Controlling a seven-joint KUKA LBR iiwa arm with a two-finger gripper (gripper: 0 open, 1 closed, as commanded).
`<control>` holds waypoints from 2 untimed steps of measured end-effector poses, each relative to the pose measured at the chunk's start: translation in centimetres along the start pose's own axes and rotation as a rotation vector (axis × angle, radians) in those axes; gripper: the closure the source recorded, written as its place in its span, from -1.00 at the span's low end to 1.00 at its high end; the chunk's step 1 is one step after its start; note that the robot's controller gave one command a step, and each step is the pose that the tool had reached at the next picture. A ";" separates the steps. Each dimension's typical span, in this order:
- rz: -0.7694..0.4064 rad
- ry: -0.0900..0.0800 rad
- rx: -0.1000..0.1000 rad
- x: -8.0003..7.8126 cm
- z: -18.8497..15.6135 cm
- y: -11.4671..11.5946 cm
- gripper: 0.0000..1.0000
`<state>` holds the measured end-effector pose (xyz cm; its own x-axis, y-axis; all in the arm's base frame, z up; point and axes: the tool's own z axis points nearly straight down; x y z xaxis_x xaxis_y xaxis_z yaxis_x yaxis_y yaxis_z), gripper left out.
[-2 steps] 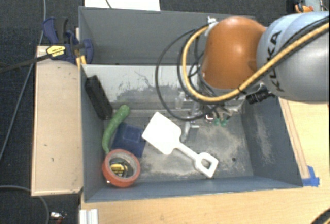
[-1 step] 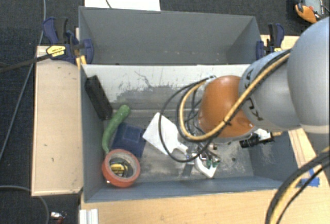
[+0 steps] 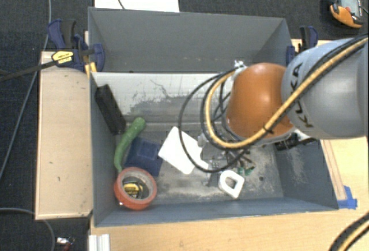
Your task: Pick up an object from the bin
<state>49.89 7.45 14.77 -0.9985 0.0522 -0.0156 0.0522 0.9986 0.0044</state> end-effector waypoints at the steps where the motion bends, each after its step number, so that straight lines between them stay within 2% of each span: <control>1: 0.277 0.018 0.007 0.6 4.8 -1.2 -1.00; 2: 0.183 0.002 0.001 1.1 7.8 -2.6 -1.00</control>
Offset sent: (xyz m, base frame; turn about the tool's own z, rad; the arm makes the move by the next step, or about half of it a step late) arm -0.0111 -0.0240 -0.0777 0.1816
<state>48.76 4.97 6.94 -0.9724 0.2328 -0.0130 0.2327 0.9725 0.0061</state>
